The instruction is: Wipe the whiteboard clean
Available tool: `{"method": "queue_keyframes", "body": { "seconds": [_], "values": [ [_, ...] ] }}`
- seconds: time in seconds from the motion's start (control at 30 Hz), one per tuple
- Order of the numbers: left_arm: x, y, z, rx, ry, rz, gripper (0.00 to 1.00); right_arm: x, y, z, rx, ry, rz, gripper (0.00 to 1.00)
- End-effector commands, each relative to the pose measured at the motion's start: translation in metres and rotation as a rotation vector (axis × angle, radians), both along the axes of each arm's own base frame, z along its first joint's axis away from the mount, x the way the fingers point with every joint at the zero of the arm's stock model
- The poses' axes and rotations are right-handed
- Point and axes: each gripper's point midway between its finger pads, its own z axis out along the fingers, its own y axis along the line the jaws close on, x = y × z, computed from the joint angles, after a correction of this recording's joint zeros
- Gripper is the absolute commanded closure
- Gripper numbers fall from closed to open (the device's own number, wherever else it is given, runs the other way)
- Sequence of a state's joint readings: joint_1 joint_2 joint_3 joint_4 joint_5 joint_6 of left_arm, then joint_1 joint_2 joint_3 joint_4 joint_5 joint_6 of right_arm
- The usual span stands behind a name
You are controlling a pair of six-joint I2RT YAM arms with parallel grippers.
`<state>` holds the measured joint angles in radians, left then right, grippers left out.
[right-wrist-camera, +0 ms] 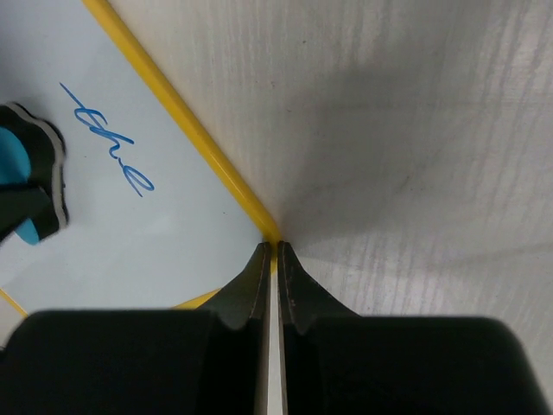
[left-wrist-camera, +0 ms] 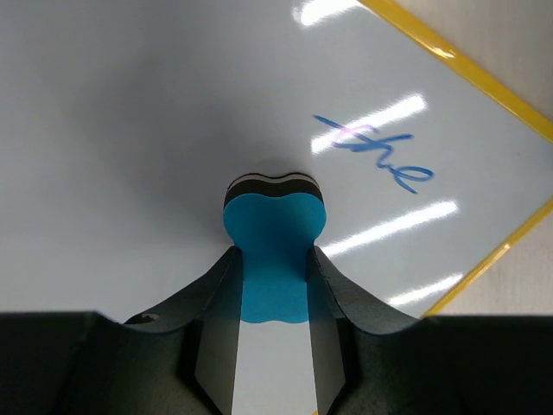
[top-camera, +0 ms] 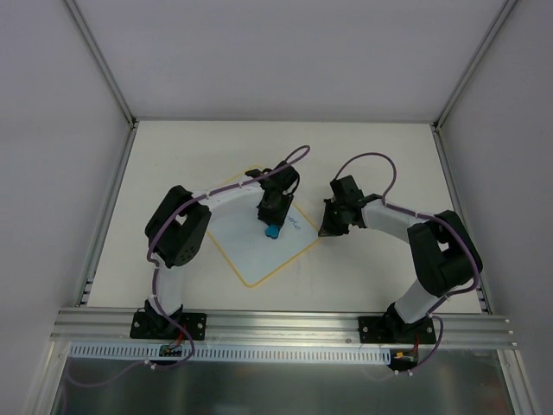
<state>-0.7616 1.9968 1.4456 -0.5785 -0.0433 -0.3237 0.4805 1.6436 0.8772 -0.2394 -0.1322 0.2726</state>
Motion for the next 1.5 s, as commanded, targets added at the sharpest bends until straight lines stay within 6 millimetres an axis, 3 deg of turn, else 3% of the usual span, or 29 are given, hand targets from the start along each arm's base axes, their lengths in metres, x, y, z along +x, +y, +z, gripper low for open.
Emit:
{"method": "queue_keyframes", "body": {
  "seconds": [0.0,0.13,0.33,0.53,0.77,0.93,1.03,1.23,1.47],
  "values": [
    [0.008,0.071,-0.027,0.168,0.052,0.135,1.00,-0.037,-0.027,-0.040,-0.128,0.136,-0.012,1.00],
    [0.026,0.103,-0.017,0.177,0.027,0.215,1.00,-0.038,-0.029,-0.041,-0.135,0.136,-0.018,1.00],
    [0.034,0.112,-0.013,0.174,0.015,0.225,1.00,-0.036,-0.026,-0.041,-0.126,0.134,-0.015,1.00],
    [0.033,0.073,-0.011,0.085,0.034,0.183,1.00,-0.033,-0.022,-0.038,-0.095,0.108,-0.019,1.00],
    [0.026,-0.006,-0.019,0.017,0.042,0.066,1.00,-0.027,-0.006,-0.035,0.003,0.074,-0.036,1.00],
    [0.018,-0.032,-0.035,0.003,0.079,0.030,1.00,-0.028,-0.006,-0.041,0.010,0.075,-0.057,1.00],
    [0.000,-0.050,-0.039,-0.026,0.122,-0.005,1.00,-0.028,-0.004,-0.044,0.030,0.076,-0.076,1.00],
    [-0.026,-0.058,-0.051,0.001,0.157,-0.032,1.00,-0.025,-0.003,-0.044,0.040,0.064,-0.090,1.00],
    [-0.042,-0.029,-0.043,0.048,0.151,0.014,1.00,-0.025,-0.007,-0.046,0.033,0.072,-0.116,1.00]
  ]
}}
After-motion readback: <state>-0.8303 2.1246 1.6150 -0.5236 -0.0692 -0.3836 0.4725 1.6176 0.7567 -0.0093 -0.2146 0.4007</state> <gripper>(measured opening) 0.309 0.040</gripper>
